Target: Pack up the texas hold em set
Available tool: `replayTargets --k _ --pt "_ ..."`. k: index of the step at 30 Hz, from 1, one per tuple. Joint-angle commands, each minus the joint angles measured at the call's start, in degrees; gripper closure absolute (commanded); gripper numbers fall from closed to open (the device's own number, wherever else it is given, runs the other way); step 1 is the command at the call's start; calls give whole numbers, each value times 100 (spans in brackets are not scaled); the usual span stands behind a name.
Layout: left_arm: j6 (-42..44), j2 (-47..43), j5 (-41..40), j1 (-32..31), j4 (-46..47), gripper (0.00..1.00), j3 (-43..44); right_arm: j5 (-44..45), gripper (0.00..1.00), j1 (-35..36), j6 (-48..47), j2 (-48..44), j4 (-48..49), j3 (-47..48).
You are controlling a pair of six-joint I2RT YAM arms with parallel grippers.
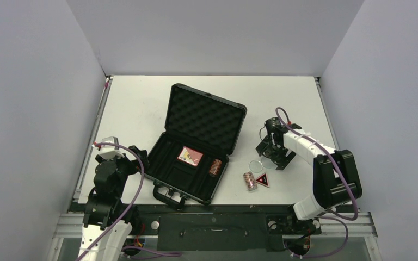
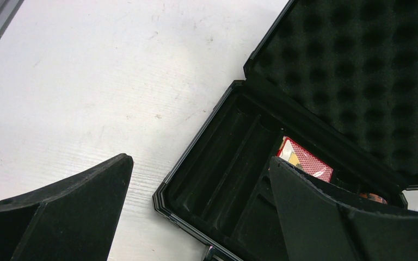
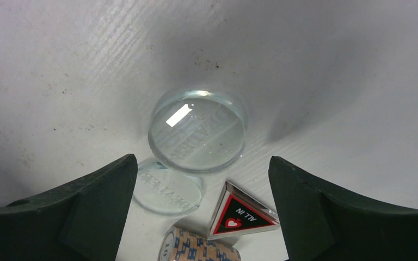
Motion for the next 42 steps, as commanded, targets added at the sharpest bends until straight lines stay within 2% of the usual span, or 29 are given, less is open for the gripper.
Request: replayTargets --k 1,12,16,20,42 --pt "29 -22 42 26 313 4 57 71 17 -73 -79 195 275 243" --pt "38 -33 31 76 332 4 40 57 25 -146 -118 456 456 192" --pt "38 -33 24 76 330 4 40 15 33 -189 -151 486 554 66" --pt "38 -25 38 77 337 4 40 4 36 -226 -213 538 622 4" --pt "29 -74 -13 86 321 4 39 -59 31 -244 -330 475 611 -273"
